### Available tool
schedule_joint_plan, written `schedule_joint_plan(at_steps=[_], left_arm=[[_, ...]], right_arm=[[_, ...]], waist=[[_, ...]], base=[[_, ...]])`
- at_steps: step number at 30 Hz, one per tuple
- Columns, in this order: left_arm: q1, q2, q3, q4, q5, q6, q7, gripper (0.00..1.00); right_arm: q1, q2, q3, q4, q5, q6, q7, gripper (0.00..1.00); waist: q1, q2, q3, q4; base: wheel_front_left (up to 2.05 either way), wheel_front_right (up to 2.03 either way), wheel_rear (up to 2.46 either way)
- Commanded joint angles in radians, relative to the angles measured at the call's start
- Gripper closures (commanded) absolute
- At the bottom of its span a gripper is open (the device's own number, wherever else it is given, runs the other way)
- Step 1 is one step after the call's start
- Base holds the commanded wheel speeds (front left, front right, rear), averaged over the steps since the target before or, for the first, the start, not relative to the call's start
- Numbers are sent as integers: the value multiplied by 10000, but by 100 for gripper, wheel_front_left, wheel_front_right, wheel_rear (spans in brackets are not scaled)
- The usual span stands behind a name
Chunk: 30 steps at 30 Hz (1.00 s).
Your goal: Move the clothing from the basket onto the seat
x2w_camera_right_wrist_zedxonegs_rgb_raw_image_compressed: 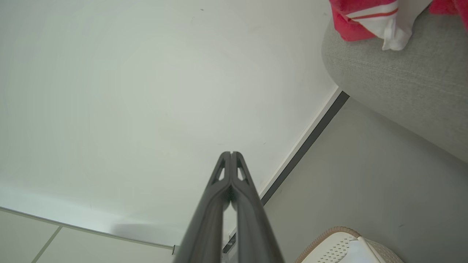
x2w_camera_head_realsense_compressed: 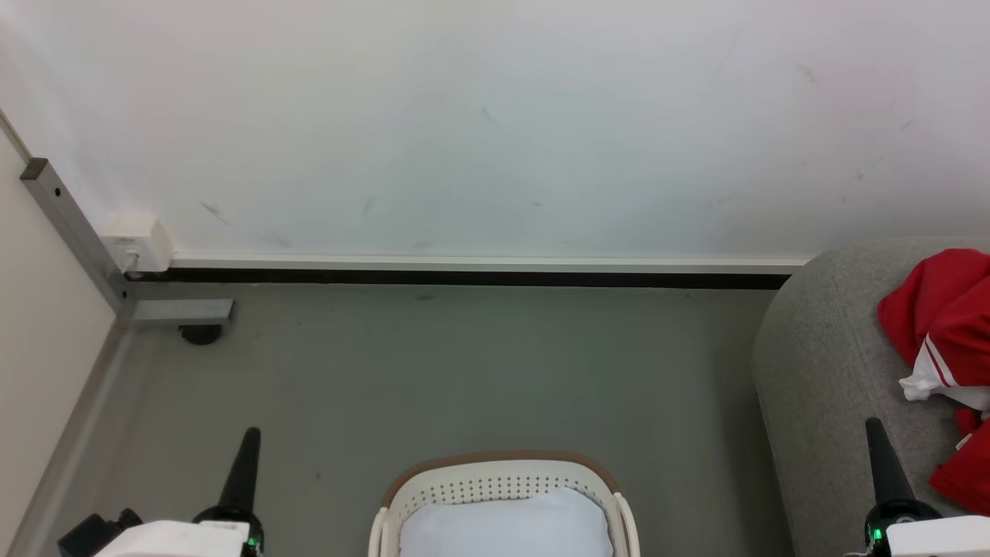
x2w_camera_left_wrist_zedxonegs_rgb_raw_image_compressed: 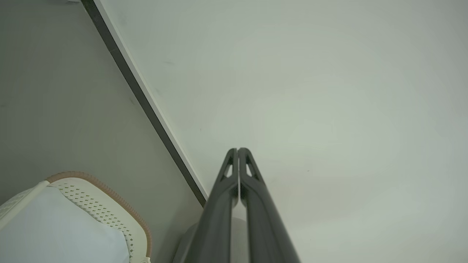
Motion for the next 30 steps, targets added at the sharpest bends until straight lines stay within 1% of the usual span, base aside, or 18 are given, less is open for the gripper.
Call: schedule_joint_plan(at_steps=[1, 25, 30], left_arm=[[-149, 5, 90, -99, -301, 9, 63, 100], [-201, -88, 348, -177, -2133, 12, 583, 100], [-201, -100, 390, -188, -2372, 12, 653, 100]], right_arm=[[-176, -97, -63, -10, 267, -14, 76, 100], [-283, -71, -378, 86, 2038, -18, 604, 100], [-299, -65, -424, 100, 2286, -18, 697, 100]], waist=[[-1, 0, 3, 1], [-1, 0, 68, 22], [-1, 0, 78, 25]], base=[[0, 0, 0], [0, 0, 0], [0, 0, 0]])
